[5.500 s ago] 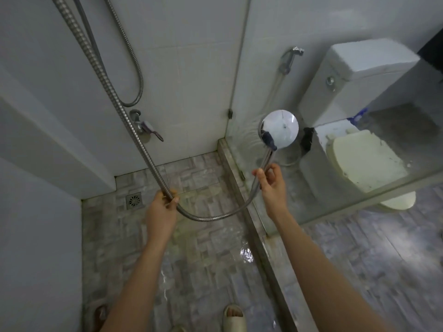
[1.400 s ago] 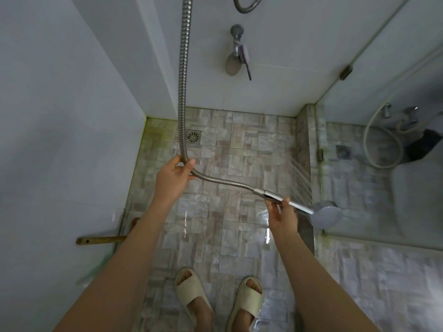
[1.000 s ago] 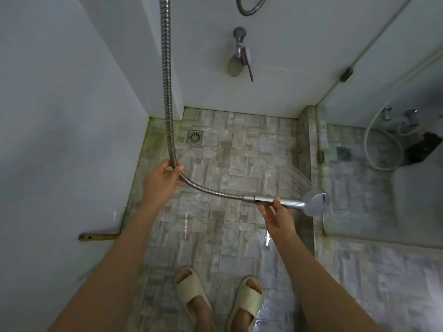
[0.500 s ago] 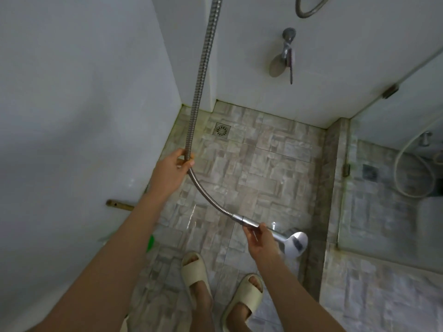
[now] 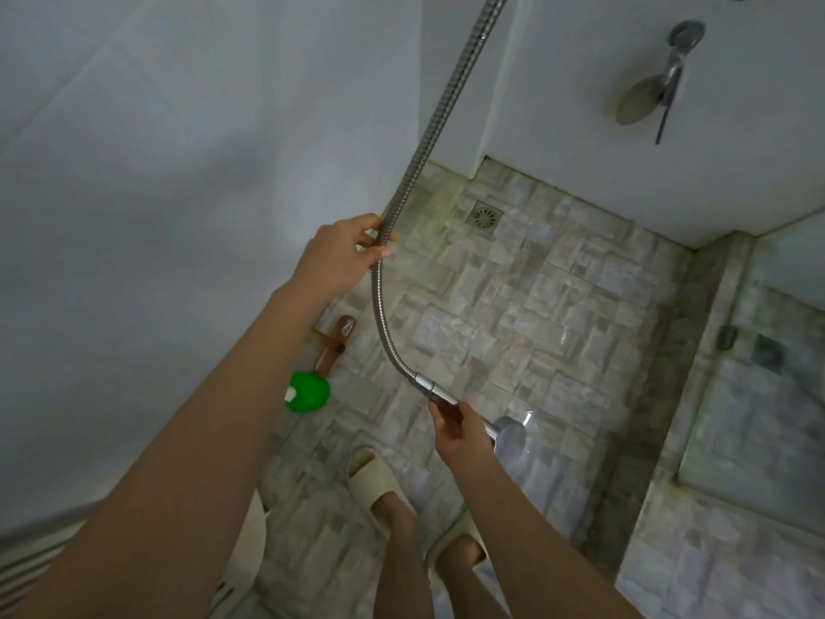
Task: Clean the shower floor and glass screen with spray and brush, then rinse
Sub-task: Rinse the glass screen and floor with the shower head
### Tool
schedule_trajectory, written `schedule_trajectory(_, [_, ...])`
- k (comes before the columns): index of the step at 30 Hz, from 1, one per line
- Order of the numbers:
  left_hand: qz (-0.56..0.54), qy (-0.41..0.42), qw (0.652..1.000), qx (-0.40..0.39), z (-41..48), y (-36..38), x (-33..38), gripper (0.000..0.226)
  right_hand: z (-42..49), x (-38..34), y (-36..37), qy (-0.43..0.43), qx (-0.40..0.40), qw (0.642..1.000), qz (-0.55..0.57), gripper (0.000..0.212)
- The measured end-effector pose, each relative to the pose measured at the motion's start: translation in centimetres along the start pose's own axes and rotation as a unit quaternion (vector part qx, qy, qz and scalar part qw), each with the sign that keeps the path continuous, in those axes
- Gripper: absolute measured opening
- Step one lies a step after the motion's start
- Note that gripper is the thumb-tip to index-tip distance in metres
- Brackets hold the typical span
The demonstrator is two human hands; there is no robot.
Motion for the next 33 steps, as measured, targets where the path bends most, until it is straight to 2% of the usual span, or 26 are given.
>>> schedule_trajectory(1, [0.007,-0.001,1.0,0.002,0.1,-0.6,-0.2,0.015,0.5,0.7,1.2,0.02,-0.052,0.99,0.127,0.03])
schedule_trajectory(2, [0.014,-0.001,1.0,0.003,0.2,-1.1,-0.6,0.015,0.4,1.5,1.8,0.045,-0.057,0.989,0.126,0.025])
schedule_trajectory(5, [0.025,-0.01,1.0,0.004,0.9,-2.6,-1.6,0.015,-0.2,2.5,2.9,0.056,-0.034,0.997,0.049,0.022])
schedule_trajectory(8, [0.032,-0.022,0.999,0.006,1.6,-3.7,-2.3,0.015,0.1,2.9,4.2,0.081,-0.057,0.994,0.046,0.017])
schedule_trajectory(17, [0.062,-0.021,0.998,0.002,4.0,-5.4,-2.8,0.014,1.5,3.1,7.9,0.052,-0.046,0.998,0.013,0.019])
schedule_trajectory(22, [0.07,-0.028,0.997,-0.002,5.5,-5.5,-3.2,0.014,3.0,3.1,9.3,0.05,-0.049,0.997,-0.014,0.012])
schedule_trajectory(33, [0.07,-0.06,0.996,0.022,7.8,-5.9,-3.7,0.013,4.1,1.7,12.7,0.082,-0.049,0.986,-0.133,0.011])
Point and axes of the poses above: each hand's wrist, its own z-axis towards the middle knuckle, its own y-axis out of the palm, x = y × z, the point moved 6 cm from there along z, towards the middle knuckle, and after that the axes turned 7 degrees about y, right-handed, at the moved point
